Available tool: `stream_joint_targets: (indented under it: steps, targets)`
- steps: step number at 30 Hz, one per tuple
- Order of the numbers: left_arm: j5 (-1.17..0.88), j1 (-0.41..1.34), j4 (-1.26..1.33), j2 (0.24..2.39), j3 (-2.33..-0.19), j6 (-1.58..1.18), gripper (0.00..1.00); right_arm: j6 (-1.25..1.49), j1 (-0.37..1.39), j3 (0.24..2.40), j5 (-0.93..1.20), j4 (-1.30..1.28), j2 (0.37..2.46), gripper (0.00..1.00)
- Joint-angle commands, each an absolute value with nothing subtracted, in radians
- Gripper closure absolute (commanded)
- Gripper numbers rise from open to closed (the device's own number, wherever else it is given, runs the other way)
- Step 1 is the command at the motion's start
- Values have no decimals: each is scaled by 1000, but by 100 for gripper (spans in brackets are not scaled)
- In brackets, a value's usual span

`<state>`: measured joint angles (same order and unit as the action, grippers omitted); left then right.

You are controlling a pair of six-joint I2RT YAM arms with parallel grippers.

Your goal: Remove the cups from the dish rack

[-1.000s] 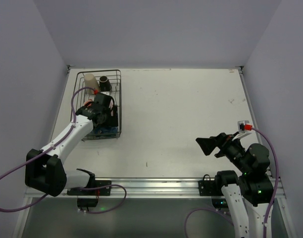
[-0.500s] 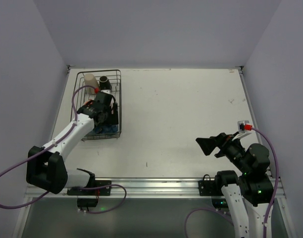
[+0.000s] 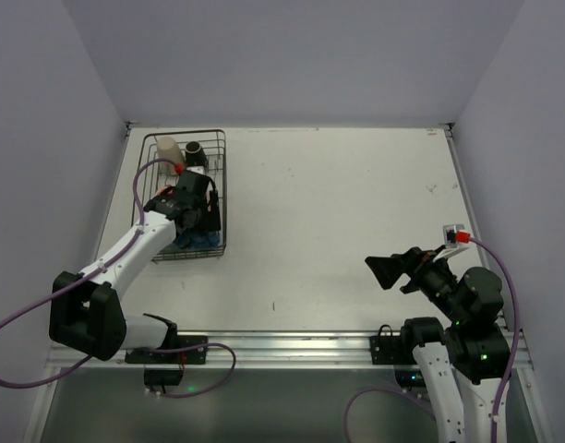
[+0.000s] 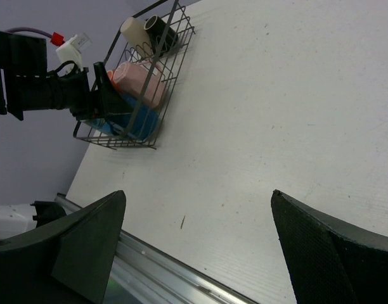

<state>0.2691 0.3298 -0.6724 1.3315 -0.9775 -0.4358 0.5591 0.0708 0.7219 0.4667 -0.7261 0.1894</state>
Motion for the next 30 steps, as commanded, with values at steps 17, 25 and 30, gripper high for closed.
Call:
stream_joint_targets:
  steps: [17, 25, 30]
  targets:
    - [272, 339, -749, 1197, -1048, -483, 100, 563, 66, 716, 499, -690, 218, 1]
    - [245, 341, -758, 1177, -1098, -482, 100, 587, 66, 690, 541, -634, 250, 1]
    - [227, 341, -785, 1160, -1149, -476, 100, 658, 66, 641, 662, -479, 319, 1]
